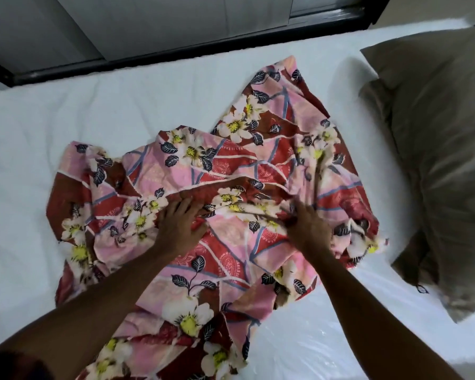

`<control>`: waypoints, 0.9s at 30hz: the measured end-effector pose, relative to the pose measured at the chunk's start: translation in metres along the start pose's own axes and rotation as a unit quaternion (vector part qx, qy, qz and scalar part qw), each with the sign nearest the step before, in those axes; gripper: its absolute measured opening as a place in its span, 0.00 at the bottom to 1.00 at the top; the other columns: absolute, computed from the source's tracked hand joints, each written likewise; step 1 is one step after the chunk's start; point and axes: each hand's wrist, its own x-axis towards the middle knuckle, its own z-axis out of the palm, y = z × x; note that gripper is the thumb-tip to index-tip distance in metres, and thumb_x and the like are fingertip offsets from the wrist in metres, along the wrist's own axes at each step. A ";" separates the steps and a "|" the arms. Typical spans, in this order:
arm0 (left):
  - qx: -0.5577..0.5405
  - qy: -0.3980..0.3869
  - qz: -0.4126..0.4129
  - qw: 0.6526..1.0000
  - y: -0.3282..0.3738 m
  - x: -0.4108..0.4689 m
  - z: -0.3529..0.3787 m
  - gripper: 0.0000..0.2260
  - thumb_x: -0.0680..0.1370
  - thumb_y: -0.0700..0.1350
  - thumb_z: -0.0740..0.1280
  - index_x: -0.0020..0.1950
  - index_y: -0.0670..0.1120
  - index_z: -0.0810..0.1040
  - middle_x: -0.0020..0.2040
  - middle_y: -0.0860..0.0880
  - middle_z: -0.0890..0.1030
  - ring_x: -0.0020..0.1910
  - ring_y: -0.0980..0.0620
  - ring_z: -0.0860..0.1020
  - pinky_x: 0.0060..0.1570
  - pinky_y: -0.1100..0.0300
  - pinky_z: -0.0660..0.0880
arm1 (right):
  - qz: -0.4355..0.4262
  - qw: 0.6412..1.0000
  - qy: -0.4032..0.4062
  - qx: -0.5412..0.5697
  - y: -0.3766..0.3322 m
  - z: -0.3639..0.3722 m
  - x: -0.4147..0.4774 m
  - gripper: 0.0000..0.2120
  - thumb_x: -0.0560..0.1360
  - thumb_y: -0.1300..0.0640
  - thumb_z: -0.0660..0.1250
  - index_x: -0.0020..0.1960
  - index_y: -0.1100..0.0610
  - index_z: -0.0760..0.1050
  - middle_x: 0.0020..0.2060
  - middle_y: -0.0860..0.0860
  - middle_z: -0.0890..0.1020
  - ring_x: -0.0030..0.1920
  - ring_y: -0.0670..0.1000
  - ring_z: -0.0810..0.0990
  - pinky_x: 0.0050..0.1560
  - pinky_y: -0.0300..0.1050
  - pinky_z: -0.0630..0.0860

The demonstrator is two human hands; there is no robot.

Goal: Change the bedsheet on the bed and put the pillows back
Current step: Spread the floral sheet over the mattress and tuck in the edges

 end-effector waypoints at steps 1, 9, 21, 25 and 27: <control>-0.009 0.010 0.016 1.000 0.003 -0.001 -0.004 0.25 0.75 0.65 0.59 0.66 0.52 0.75 0.66 0.48 0.76 0.65 0.44 0.71 0.63 0.43 0.69 | 0.013 1.000 -0.019 -0.016 -0.001 0.001 -0.019 0.26 0.79 0.36 0.62 0.71 0.49 0.69 0.60 0.56 0.80 0.57 0.63 0.81 0.51 0.57 0.79; -0.088 -0.130 0.088 0.984 0.003 -0.048 -0.005 0.24 0.76 0.67 0.56 0.35 0.50 0.75 0.25 0.54 0.70 0.24 0.62 0.69 0.27 0.65 0.59 | -0.078 0.905 -0.405 -0.100 -0.007 0.012 -0.107 0.12 0.81 0.48 0.62 0.56 0.35 0.82 0.71 0.58 0.74 0.69 0.58 0.75 0.60 0.43 0.76; -0.124 0.100 0.048 0.986 0.017 0.001 -0.011 0.20 0.75 0.43 0.71 0.66 0.41 0.75 0.60 0.43 0.77 0.56 0.44 0.77 0.45 0.52 0.80 | 0.029 0.992 0.055 0.111 -0.036 -0.014 0.055 0.40 0.74 0.50 0.72 0.79 0.46 0.51 0.68 0.53 0.75 0.59 0.61 0.80 0.51 0.61 0.81; -0.161 0.119 0.003 0.980 0.024 0.014 -0.016 0.20 0.76 0.44 0.71 0.67 0.43 0.75 0.63 0.43 0.76 0.61 0.43 0.75 0.49 0.53 0.77 | 0.029 0.993 0.066 0.092 -0.009 -0.036 0.074 0.34 0.76 0.57 0.66 0.77 0.45 0.56 0.55 0.60 0.83 0.49 0.65 0.83 0.48 0.59 0.81; -0.146 0.119 0.000 0.982 0.020 0.017 -0.014 0.21 0.75 0.49 0.70 0.67 0.46 0.74 0.65 0.44 0.75 0.60 0.43 0.75 0.51 0.47 0.79 | 0.072 0.971 0.145 0.173 0.026 -0.059 0.086 0.36 0.75 0.57 0.67 0.79 0.44 0.57 0.60 0.61 0.81 0.55 0.66 0.81 0.53 0.58 0.79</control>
